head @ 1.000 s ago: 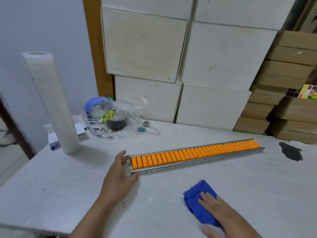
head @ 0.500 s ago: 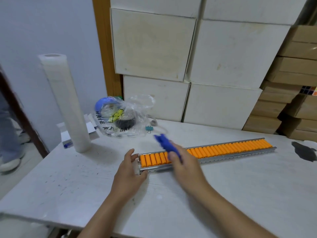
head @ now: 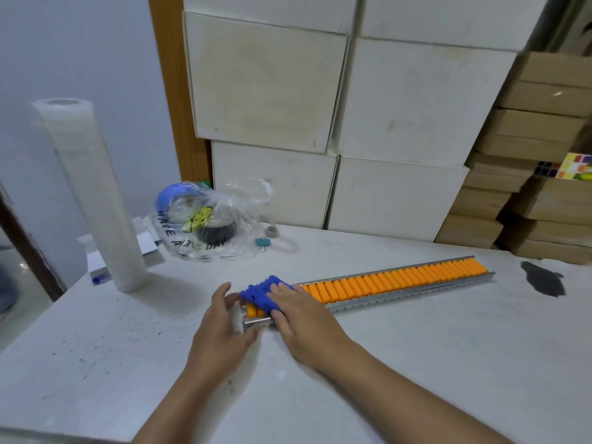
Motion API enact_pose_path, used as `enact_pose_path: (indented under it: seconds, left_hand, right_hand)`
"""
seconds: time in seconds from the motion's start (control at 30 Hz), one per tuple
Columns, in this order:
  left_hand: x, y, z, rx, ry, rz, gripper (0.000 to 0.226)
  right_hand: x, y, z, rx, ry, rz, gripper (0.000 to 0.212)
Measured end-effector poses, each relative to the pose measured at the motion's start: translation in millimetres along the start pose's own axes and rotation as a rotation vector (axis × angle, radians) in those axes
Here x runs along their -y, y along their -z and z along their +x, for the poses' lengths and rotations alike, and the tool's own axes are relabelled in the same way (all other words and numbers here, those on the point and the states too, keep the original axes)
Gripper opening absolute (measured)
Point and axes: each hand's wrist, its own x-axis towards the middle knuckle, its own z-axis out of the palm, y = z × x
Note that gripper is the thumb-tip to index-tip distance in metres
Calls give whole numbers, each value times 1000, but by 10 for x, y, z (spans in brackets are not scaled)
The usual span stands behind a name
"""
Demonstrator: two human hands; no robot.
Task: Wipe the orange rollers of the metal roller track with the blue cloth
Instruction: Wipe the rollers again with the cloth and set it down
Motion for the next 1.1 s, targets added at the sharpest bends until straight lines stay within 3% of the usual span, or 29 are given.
enact_pose_path:
  seconds: [0.27, 0.47, 0.77, 0.87, 1.0, 1.1]
  left_hand:
    - [41, -32, 21, -30, -27, 42, 87]
    - [56, -30, 27, -38, -48, 49, 85]
    - [102, -43, 53, -34, -18, -15, 83]
    - [117, -29, 103, -20, -2, -20, 87]
    - [145, -43, 112, -33, -20, 6, 88]
    - [163, -51, 107, -48, -39, 36, 83]
  right_hand:
    - [-721, 360, -287, -8, -127, -41, 43]
    - [-1404, 609, -493, -41, -342, -9, 45]
    - [-2645, 1044, -792, -109, -682, -63, 66]
    - [-2941, 1225, -828, -147, -818, -106, 52]
    - [-3157, 1568, -899, -356, -1102, -155, 45]
    - [-2946, 1682, -792, -623, -1226, -72, 51]
